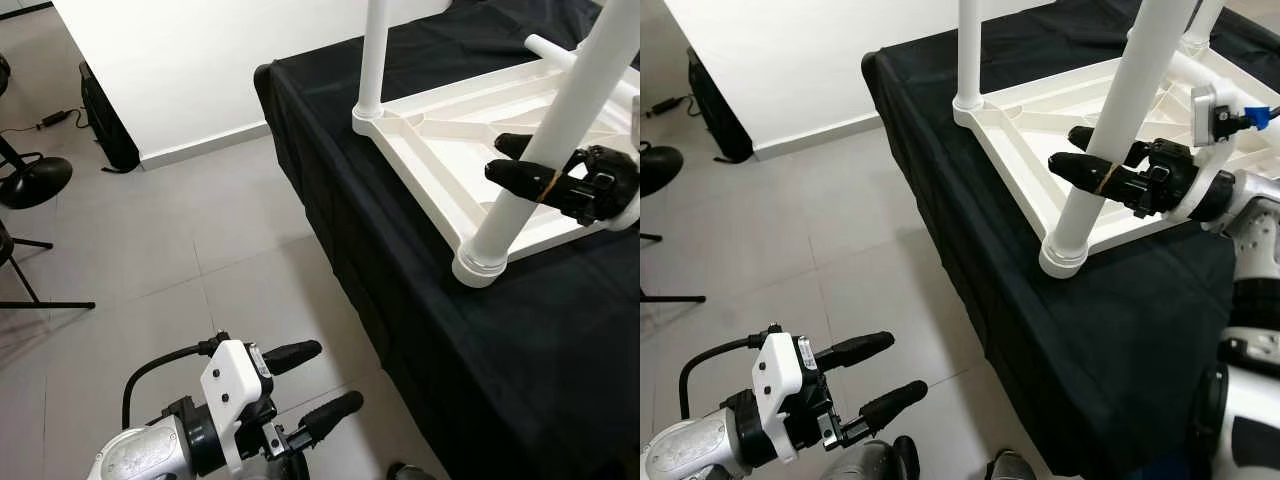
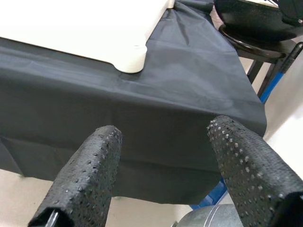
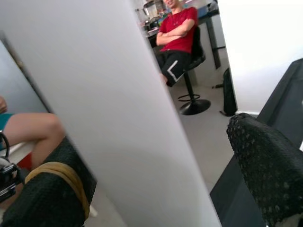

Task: Building children table

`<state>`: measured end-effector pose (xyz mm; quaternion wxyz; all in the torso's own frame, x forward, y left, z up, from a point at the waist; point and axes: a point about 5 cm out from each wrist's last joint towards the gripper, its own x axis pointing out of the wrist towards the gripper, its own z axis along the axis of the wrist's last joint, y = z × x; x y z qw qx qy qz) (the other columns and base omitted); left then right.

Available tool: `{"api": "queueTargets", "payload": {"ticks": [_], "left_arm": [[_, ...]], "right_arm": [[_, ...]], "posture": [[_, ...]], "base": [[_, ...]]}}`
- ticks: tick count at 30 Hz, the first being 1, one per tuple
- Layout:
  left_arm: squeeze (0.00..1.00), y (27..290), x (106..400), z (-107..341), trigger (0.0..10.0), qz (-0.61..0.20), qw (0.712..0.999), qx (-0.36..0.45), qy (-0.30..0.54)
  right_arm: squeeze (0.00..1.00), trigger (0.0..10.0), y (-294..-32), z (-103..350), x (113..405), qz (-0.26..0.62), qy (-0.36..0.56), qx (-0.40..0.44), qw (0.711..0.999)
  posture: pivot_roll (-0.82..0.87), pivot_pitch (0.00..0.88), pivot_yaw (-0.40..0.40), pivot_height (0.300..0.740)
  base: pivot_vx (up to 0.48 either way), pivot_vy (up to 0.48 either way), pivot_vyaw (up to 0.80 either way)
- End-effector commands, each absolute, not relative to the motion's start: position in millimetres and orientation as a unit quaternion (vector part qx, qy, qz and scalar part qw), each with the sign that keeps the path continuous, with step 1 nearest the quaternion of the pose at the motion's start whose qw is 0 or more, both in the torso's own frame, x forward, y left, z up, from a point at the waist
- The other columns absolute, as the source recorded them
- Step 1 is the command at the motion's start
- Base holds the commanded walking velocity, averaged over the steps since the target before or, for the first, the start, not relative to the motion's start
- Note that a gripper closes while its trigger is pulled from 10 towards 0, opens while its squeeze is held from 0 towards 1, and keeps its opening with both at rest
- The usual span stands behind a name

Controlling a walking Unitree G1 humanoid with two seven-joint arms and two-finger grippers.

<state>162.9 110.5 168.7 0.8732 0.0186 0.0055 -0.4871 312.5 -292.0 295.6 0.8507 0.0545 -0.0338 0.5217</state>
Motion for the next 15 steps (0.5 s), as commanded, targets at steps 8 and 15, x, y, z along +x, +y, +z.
{"api": "queueTargets", "payload": {"ticks": [8,15], "left_arm": [[0.00,114,160,171,10.0,-0.488,0.872,0.024,0.012],[0.00,113,165,172,10.0,-0.485,0.874,0.027,0.005]], "right_arm": [[0.00,0.0,-305,299,309,0.522,-0.031,0.047,0.851],[0.00,0.0,-309,304,312,0.455,-0.046,-0.019,0.889]], "posture": [[0.06,0.257,0.041,0.740],[0.04,0.243,0.031,0.740]], "base": [[0.000,0.000,0.00],[0.000,0.000,0.00]]}}
